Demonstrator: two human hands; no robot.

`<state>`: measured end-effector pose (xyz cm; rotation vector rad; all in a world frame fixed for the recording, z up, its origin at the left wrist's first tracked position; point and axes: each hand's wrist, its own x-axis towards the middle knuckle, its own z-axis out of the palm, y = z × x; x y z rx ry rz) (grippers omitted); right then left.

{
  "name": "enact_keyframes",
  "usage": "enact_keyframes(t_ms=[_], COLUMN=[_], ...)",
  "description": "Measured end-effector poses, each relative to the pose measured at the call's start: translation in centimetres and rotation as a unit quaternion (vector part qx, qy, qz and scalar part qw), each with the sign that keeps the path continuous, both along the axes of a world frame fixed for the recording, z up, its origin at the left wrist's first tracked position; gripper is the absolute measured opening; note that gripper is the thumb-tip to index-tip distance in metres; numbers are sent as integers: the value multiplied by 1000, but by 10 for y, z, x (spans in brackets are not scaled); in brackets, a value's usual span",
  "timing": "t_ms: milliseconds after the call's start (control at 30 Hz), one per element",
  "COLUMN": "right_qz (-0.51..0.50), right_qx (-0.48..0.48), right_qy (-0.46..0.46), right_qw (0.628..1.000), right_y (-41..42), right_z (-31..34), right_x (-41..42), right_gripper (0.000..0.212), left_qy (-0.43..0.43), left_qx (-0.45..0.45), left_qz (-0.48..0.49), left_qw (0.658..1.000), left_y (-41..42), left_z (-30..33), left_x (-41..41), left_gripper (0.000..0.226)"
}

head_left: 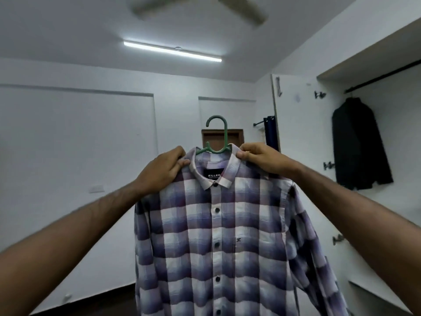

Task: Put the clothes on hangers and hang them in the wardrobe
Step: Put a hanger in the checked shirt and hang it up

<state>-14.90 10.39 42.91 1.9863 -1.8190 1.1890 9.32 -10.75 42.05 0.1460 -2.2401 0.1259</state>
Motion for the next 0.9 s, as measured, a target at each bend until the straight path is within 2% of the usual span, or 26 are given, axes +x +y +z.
enact_keyframes(t_ms=[167, 300, 400, 533, 667, 900], right_qz=[-59, -111, -157, -214, -246, -275], right_qx=[-14, -13, -2, -22, -51, -67], right_qy=[26, 34, 44, 69, 65, 68], right_qw=[998, 993, 987, 974, 966, 957], right_y=[27, 49, 57, 66, 75, 73], right_z=[88, 127, 140, 154, 157, 155], right_x=[-30, -44, -56, -76, -106, -168], right_gripper=[26, 34, 29, 29, 31, 37], left_qy=[4, -4, 74, 110, 62, -35], left_qx=[84, 56, 29, 49, 108, 122], left_qz=[-62, 9, 73, 50, -37, -127], left_qw=[995, 998, 994, 991, 992, 984], left_y=[5, 10, 16, 24, 19, -4], left_z=[67, 89, 97, 108, 115, 125], left_x=[-43, -69, -94, -132, -168, -258], left_gripper=[25, 25, 20, 20, 34, 42])
